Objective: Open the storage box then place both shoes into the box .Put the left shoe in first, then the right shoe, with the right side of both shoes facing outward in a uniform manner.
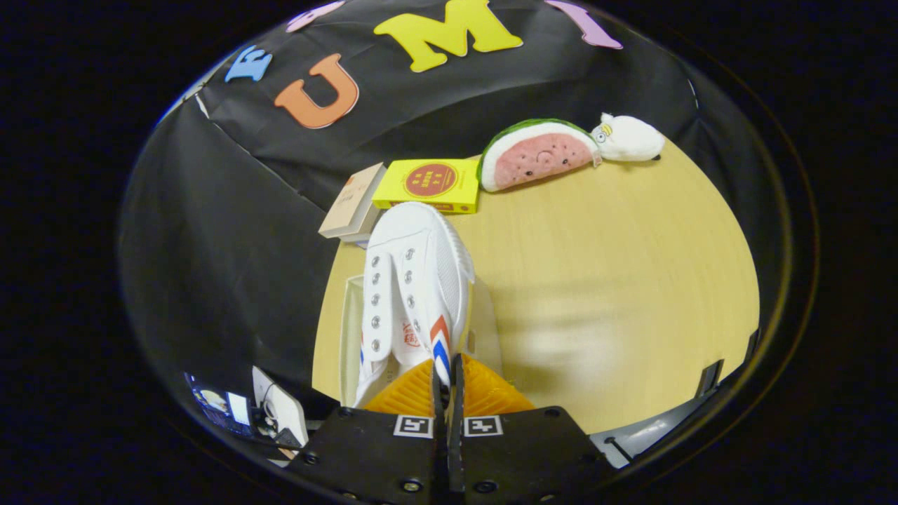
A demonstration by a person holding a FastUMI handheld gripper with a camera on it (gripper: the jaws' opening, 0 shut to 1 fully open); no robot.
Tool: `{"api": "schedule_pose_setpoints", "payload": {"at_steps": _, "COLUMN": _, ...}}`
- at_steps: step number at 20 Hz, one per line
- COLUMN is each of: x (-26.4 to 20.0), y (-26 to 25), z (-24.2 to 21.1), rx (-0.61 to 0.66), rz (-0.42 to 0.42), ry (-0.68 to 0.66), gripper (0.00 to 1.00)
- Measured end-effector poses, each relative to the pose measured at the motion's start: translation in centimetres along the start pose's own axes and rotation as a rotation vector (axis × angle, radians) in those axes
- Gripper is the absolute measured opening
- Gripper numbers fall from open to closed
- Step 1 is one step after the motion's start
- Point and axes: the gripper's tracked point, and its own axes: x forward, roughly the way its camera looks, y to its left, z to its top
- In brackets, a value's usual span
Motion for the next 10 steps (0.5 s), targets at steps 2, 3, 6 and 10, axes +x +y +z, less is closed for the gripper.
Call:
{"api": "schedule_pose_setpoints", "payload": {"at_steps": 2, "x": 1.1, "y": 1.3, "z": -0.7, "rx": -0.002, "rz": 0.001, "ry": 0.01, "gripper": 0.01}}
{"api": "schedule_pose_setpoints", "payload": {"at_steps": 3, "x": 1.6, "y": 1.9, "z": -0.9, "rx": -0.001, "rz": 0.001, "ry": 0.017, "gripper": 0.01}}
{"api": "schedule_pose_setpoints", "payload": {"at_steps": 6, "x": 3.1, "y": 2.6, "z": -1.4, "rx": -0.011, "rz": -0.018, "ry": 0.026, "gripper": 0.01}}
{"api": "schedule_pose_setpoints", "payload": {"at_steps": 10, "x": 4.8, "y": 2.7, "z": -2.1, "rx": -0.007, "rz": -0.044, "ry": 0.046, "gripper": 0.01}}
